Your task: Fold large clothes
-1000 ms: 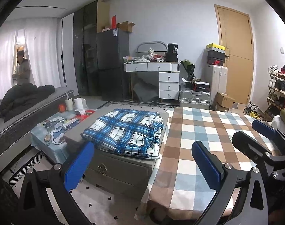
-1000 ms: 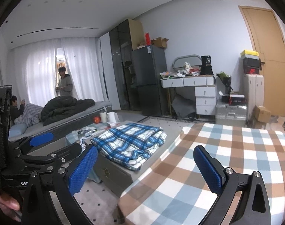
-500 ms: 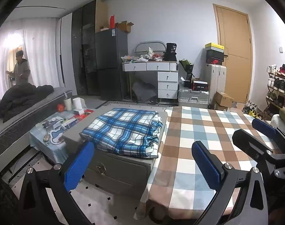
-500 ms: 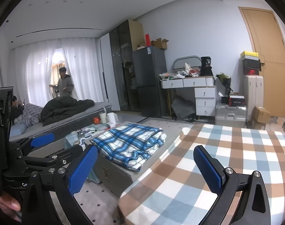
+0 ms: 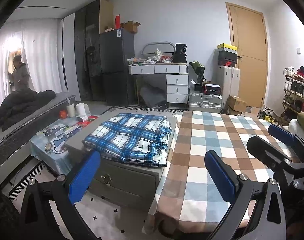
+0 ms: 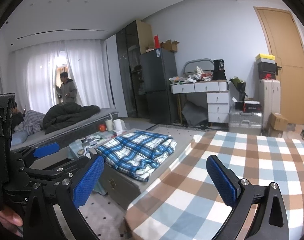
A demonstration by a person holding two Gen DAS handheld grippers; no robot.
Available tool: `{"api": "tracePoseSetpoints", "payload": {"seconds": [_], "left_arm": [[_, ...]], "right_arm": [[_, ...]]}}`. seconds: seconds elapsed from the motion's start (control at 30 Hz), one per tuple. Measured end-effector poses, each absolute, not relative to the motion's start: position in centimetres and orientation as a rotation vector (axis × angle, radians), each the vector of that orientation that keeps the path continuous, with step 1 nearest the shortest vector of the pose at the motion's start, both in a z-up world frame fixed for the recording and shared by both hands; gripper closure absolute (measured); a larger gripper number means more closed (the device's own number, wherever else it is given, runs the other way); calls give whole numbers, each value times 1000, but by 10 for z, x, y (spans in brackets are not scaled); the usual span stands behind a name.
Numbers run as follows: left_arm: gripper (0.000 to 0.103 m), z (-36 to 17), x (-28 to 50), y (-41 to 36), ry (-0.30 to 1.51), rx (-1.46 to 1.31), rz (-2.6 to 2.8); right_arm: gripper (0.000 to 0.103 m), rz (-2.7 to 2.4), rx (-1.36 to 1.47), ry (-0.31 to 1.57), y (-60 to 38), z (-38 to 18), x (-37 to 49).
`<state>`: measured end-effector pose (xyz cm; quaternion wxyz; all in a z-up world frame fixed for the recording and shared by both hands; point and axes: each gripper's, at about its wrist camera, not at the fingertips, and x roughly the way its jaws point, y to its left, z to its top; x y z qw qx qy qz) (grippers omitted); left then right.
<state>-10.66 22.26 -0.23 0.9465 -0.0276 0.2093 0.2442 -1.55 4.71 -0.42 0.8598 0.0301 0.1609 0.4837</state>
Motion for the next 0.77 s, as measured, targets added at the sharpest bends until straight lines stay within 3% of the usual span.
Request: {"api": "tracePoseSetpoints", "payload": {"seconds": [0.77], "left_arm": [[1, -8, -97, 225, 433, -31, 481]], "right_arm": [[0, 986, 85, 353, 45, -11, -7]]}}
